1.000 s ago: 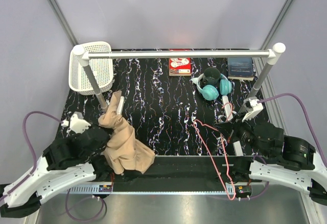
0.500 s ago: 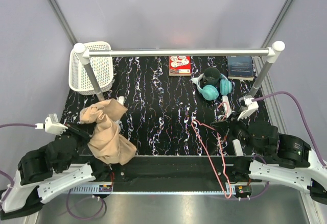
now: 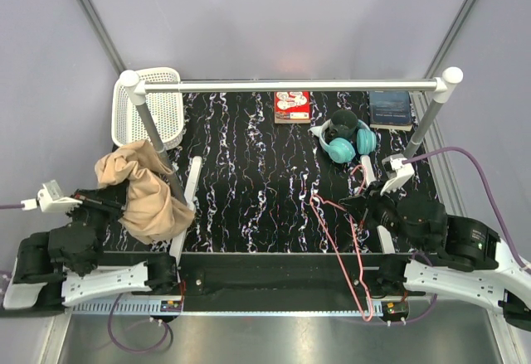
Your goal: Remove the t-shirt from the hanger
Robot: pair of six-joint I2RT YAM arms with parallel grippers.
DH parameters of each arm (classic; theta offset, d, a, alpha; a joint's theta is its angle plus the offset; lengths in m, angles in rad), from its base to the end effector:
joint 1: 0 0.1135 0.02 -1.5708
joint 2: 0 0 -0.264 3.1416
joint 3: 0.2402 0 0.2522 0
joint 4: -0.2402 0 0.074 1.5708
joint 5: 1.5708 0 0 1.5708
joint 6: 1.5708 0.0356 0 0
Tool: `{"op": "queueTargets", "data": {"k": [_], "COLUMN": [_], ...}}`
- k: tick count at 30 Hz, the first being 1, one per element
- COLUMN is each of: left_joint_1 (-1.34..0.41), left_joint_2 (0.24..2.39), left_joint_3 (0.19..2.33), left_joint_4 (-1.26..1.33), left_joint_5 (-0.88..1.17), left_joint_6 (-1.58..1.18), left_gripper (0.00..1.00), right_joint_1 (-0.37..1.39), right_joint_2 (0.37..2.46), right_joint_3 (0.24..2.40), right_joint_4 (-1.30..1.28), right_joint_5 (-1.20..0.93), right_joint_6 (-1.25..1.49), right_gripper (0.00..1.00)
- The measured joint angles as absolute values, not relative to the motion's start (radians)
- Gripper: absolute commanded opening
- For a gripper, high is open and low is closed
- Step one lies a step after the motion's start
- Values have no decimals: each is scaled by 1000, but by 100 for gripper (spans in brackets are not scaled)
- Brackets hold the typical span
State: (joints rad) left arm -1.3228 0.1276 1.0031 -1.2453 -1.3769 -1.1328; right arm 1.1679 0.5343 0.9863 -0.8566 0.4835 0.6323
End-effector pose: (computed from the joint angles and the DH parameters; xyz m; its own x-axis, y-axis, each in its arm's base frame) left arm 0.0202 0.0625 0.3444 -0.0034 -0.6974 -0.7166 -0.0964 0.7135 -0.6940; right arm 0.0481 0.0707 0.3674 -0.5068 0.1454 -0.8497 -0.4306 0.8112 0.3957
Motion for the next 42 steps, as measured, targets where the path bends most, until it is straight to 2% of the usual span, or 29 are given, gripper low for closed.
{"op": "queueTargets", "data": {"k": [8, 14, 19, 28, 32, 38, 42], "left_joint_1": [-1608, -1601, -1539, -1390, -1323, -1232, -1079], "left_joint_2": [59, 34, 89, 458, 513, 513, 515], "left_joint_3": [1021, 1063, 1054, 1097, 1099, 1062, 948], "left_joint_4": [-1233, -1183, -1111, -1125, -1125, -954, -694], "left_joint_5": [-1430, -1451, -1464, -1467, -1464, -1467, -1466], "left_joint_6": [-989, -837, -752, -786, -782, -613, -381], "left_gripper": [0, 0, 0, 0, 0, 0, 0], "right_joint_1": [1168, 1168, 1168, 1168, 1168, 1168, 1168], "right_joint_2": [542, 544, 544, 540, 526, 521, 517], "right_joint_3": [960, 960, 959, 955, 947, 946, 945], "right_joint_4": [-836, -834, -834, -827, -826, -826, -825], "right_joint_5": [476, 469, 468, 459, 459, 459, 458], "right_joint_6": [633, 633, 633, 633, 633, 632, 632], "right_gripper": [0, 0, 0, 0, 0, 0, 0]}}
